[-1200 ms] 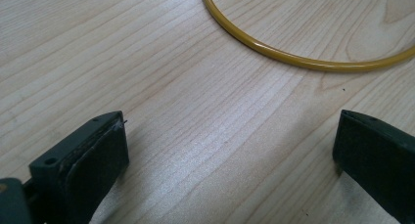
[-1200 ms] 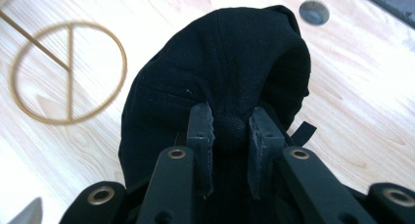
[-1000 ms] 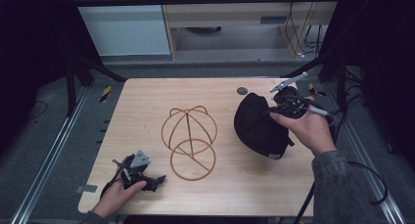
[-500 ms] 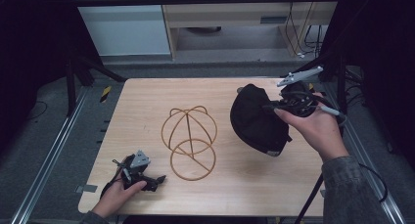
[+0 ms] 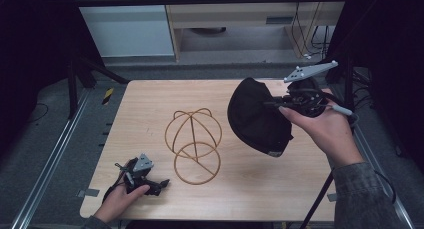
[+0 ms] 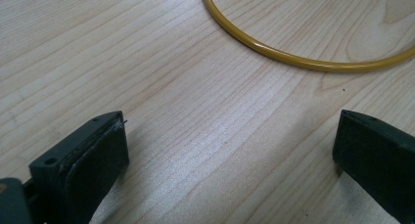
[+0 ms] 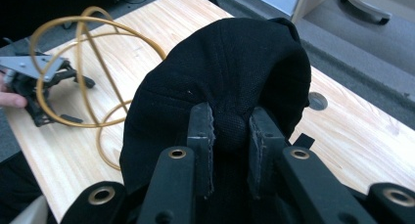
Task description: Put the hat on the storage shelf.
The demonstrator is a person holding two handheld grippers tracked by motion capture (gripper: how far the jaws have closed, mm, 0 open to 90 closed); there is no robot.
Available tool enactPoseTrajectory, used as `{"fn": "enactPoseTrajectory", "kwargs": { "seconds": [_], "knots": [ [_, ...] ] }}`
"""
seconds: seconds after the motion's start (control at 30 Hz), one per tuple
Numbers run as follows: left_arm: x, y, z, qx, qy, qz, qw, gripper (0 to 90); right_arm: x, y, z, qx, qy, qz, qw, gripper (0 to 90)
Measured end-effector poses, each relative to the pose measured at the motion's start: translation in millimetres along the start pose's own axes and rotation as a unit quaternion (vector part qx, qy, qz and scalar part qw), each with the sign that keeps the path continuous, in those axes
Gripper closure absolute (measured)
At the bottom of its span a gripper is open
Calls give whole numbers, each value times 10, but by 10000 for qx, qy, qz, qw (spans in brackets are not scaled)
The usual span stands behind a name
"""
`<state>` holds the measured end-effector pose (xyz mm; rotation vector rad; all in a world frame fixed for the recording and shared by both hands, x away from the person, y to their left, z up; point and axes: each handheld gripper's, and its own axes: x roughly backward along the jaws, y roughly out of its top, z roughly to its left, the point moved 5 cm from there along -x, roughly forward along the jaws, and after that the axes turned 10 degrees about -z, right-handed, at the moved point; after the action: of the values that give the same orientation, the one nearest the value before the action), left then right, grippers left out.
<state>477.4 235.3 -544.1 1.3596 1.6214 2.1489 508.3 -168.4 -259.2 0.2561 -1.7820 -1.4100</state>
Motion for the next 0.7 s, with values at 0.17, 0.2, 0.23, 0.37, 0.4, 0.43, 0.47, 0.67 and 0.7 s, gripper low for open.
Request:
{"fn": "enactPoseTrajectory", "kwargs": {
  "seconds": [0.17,0.2,0.23,0.37,0.4,0.43,0.47,0.67,0.7],
  "knots": [
    [0,0,0,1,2,-1,10000,0,89,82,102,57,104,-144,9998,753],
    [0,0,0,1,2,-1,10000,0,107,93,121,65,112,-156,9998,753],
    [0,0,0,1,2,-1,10000,0,107,93,121,65,112,-156,9998,753],
    [-1,0,-2,6,10,0,10000,0,160,130,199,110,150,-275,9994,753],
    [-1,0,-2,5,9,-1,10000,0,168,140,210,113,156,-290,9994,753],
    [-1,0,-2,5,10,-1,10000,0,173,150,219,119,170,-306,9993,753],
    [-1,0,-2,6,10,0,10000,0,175,162,228,121,184,-324,9992,753],
    [0,0,-2,4,10,0,10000,0,171,233,295,126,274,-400,9987,754],
    [0,0,-2,3,10,1,10000,0,169,245,310,143,285,-398,9987,754]
  ]
}}
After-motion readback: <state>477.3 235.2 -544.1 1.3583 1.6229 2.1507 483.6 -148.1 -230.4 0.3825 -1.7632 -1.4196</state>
